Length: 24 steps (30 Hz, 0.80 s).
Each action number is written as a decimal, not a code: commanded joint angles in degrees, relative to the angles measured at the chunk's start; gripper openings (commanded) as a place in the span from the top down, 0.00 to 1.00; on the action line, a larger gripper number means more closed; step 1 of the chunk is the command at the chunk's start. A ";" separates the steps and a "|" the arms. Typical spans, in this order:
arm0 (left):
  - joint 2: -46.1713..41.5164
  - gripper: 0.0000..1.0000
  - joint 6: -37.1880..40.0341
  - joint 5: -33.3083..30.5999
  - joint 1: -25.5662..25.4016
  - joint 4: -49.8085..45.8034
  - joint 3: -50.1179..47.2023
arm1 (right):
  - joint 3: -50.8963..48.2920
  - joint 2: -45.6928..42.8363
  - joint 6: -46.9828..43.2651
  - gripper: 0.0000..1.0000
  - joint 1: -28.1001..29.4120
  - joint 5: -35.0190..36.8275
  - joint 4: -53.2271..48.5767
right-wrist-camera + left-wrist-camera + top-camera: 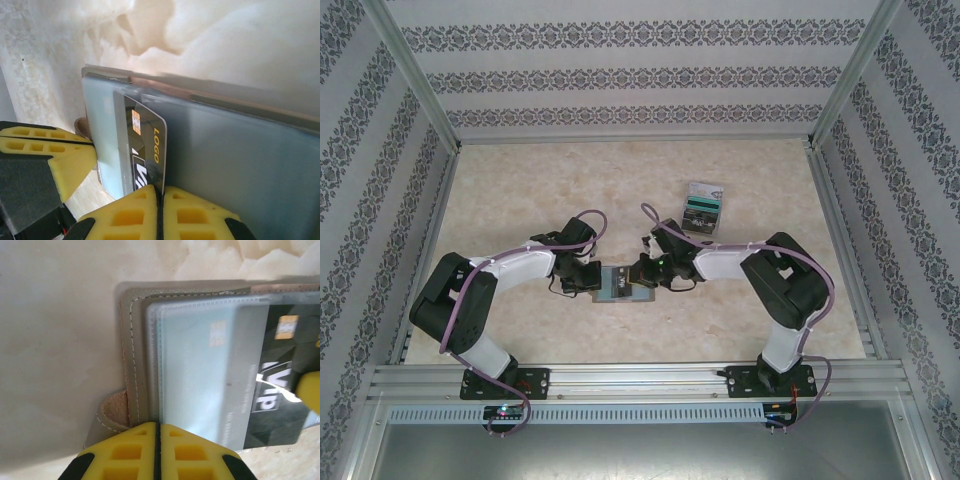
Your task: Take the credit cards out of the card holder
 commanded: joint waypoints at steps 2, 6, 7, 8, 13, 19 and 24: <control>0.74 1.00 0.21 -0.34 0.48 -2.27 0.37 | -3.66 -4.23 -2.98 1.00 -3.05 1.74 -3.95; 0.70 1.00 0.38 -0.50 0.50 -2.55 0.95 | -4.47 -8.55 -5.30 1.00 -4.70 0.97 -6.01; 0.64 1.00 0.45 -0.43 0.50 -2.55 1.16 | -4.17 -9.95 -6.29 1.00 -4.90 0.90 -6.91; 0.62 1.00 0.47 -0.40 0.50 -2.56 1.34 | -3.69 -11.05 -7.27 1.00 -4.93 0.87 -8.00; -0.94 0.97 0.57 -0.67 0.53 -3.42 2.84 | 2.13 -17.73 -15.90 1.00 -5.17 3.96 -19.27; -4.78 0.91 0.30 -1.63 0.49 -4.39 6.15 | 12.33 -22.05 -29.03 1.00 -5.92 10.78 -35.38; -9.11 0.73 0.62 -3.79 0.63 -4.50 8.65 | 19.91 -22.68 -42.97 1.00 -7.08 19.34 -45.57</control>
